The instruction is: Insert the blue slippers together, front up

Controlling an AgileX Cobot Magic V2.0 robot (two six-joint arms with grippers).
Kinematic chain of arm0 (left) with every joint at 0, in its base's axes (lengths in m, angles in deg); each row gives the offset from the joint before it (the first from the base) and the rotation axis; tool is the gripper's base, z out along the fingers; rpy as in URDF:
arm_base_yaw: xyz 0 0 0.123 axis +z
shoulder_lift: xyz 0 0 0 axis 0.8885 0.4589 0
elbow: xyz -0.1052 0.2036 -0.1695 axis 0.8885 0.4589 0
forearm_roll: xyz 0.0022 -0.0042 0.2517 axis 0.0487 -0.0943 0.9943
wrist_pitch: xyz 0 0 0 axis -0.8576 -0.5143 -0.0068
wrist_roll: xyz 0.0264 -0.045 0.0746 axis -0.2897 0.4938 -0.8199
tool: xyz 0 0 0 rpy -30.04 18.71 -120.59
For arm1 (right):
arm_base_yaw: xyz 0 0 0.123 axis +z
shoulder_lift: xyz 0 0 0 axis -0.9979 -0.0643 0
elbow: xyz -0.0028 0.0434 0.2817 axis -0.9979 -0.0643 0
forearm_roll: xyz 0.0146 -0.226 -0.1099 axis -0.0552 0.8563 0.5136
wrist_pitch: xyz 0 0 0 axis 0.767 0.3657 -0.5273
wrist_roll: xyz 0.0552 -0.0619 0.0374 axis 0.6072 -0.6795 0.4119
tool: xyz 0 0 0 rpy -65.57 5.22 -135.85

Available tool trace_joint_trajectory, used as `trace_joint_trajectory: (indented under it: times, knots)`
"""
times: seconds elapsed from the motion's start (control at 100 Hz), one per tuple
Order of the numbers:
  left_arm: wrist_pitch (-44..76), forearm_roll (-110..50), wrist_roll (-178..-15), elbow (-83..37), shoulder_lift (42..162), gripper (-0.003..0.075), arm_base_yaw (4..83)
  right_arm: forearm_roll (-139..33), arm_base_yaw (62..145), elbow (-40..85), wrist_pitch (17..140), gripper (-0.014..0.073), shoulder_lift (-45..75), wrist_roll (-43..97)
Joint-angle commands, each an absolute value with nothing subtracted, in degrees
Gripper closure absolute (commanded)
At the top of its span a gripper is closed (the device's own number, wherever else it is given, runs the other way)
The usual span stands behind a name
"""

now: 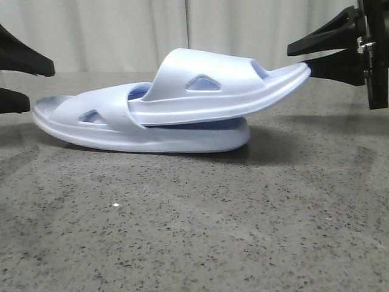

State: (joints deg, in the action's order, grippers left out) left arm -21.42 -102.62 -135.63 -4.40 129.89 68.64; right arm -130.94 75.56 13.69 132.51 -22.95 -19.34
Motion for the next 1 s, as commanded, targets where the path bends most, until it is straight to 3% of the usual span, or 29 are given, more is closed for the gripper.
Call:
trace_joint_trajectory:
  times: [0.0, 0.1, 0.17, 0.25, 0.36, 0.42, 0.71, 0.99]
  knots:
    - [-27.3, -101.3, -136.2, -7.9, 128.0, 0.0214, 71.0, -133.1, 73.8, 15.3, 141.3, 0.0433, -19.5, -20.2]
    - [-31.3, -97.3, -135.6, -11.3, 126.9, 0.0235, 73.7, -132.9, 72.0, 15.3, 141.3, 0.0433, -18.3, -20.2]
    - [-32.3, -95.2, -134.8, -13.5, 125.3, 0.029, 75.1, -132.4, 71.0, 15.3, 141.3, 0.0439, -17.3, -20.2]
    - [-31.4, -90.8, -132.3, -16.2, 122.9, 0.0399, 76.0, -131.3, 70.3, 15.3, 141.3, 0.0498, -16.0, -20.2]
    - [-27.5, -83.1, -127.6, -19.7, 118.2, 0.0588, 76.0, -129.2, 70.2, 15.3, 140.7, 0.0694, -13.8, -20.2]
    - [-25.8, -81.3, -127.0, -20.7, 115.6, 0.0703, 76.0, -128.8, 70.2, 15.3, 139.6, 0.0683, -12.4, -20.2]
    - [-12.4, -75.8, -124.4, -20.8, 102.2, 0.0705, 74.3, -124.4, 73.6, 13.8, 124.8, 0.067, -0.3, -20.2]
    - [5.2, -59.0, -113.3, -18.3, 93.4, 0.0705, 62.3, -117.0, 89.7, 8.5, 95.6, 0.067, 14.1, -20.2]
